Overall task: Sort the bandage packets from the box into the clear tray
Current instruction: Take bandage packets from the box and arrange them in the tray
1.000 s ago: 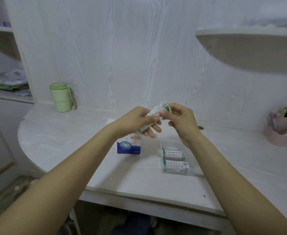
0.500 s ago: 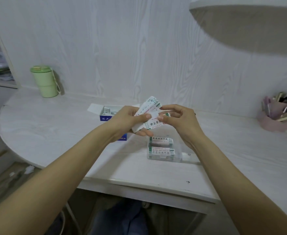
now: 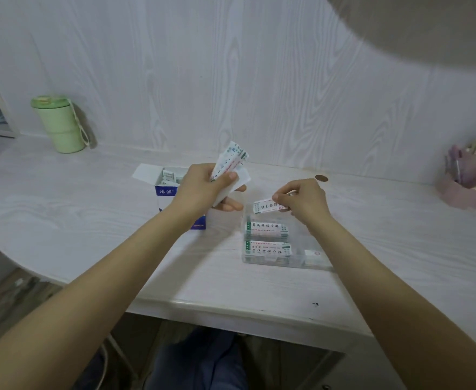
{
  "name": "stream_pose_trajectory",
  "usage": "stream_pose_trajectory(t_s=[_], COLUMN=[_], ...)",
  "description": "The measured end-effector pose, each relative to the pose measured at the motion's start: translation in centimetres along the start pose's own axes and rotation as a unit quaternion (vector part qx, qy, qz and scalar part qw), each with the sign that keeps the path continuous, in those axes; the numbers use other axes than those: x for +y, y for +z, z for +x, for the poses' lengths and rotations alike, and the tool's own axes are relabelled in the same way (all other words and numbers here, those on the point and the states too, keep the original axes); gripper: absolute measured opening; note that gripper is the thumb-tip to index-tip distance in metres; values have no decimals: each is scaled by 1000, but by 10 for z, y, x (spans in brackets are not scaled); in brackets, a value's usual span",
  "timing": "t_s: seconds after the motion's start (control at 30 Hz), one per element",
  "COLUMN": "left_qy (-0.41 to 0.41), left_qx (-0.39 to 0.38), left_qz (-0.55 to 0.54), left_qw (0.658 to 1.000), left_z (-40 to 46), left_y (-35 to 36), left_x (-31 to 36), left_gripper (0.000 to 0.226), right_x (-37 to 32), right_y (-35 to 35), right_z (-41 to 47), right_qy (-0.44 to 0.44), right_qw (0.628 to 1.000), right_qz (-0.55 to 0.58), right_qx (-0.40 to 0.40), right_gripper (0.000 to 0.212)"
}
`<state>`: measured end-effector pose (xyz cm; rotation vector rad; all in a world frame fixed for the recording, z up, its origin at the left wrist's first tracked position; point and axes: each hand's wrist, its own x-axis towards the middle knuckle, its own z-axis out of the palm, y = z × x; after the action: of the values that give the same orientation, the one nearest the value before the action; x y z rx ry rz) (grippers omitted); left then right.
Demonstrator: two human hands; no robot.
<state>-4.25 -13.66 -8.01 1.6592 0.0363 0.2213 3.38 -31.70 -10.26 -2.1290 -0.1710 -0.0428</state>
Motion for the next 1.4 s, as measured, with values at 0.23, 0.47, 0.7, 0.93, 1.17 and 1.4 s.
stream_pose_trajectory(t_s=[0.23, 0.47, 0.7, 0.93, 1.17, 1.4], left_qy=[0, 1, 7, 10, 18, 16], left_qx=[-47, -47, -60, -61, -75, -75], left_qz=[-19, -17, -22, -24, -20, -20], left_qw=[999, 999, 998, 998, 997, 997], left_z=[1, 2, 1, 1, 1, -1], left_y=[0, -6, -3, -4, -1, -1], left_x=[-2, -4, -5, -1, -1, 0], left_gripper=[15, 18, 12, 17, 12, 9], right_x=[-8, -13, -11, -17, -24, -27], right_y=[22, 31, 32, 6, 14, 14], right_z=[3, 12, 13, 19, 18, 17], right_qy=[8, 0, -22, 41, 84, 94], right_qw=[964, 921, 906, 927, 892, 896], right_qz=[-267, -390, -422, -372, -434, -418], right_qx=[-15, -28, -12, -24, -99, -120], right_gripper=[7, 16, 25, 24, 23, 27])
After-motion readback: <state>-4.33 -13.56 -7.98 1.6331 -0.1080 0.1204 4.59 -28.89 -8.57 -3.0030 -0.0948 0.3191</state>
